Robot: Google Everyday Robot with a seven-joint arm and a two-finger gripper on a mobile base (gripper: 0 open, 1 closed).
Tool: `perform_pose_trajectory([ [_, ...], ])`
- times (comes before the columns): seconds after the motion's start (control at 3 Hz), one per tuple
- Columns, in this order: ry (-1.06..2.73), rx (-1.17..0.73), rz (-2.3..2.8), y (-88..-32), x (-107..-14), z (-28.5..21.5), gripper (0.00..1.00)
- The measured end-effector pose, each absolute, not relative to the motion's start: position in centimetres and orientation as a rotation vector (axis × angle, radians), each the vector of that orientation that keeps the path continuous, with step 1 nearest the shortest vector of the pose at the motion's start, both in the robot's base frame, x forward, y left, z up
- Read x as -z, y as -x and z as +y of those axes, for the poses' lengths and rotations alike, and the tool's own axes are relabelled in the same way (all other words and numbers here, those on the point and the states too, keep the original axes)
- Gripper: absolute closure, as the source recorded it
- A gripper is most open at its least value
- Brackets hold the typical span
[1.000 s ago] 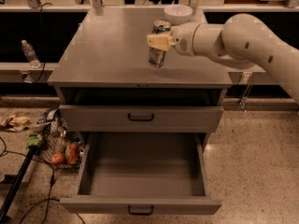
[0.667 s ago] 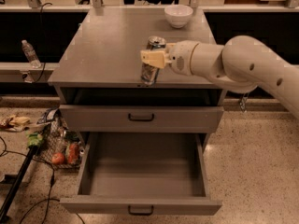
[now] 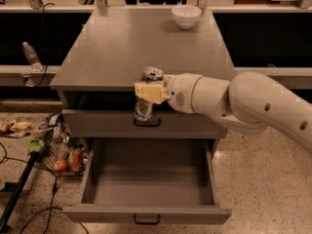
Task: Place redbull can into middle drawer
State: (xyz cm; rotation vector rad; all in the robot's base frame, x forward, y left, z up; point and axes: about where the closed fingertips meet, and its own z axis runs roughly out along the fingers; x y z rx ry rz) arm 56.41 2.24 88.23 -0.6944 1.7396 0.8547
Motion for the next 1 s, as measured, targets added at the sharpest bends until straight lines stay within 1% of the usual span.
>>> perform_pose_trajectory([
  [0.33,0.716,-0.811,1.768,-53.6,-84.9,3.5,1.0],
  [0.67,0.689,-0.762,1.791,-53.7,-83.2,3.5,1.0],
  [1.0,0.672,-0.797,1.81,-53.4,-82.0,3.9,1.0],
])
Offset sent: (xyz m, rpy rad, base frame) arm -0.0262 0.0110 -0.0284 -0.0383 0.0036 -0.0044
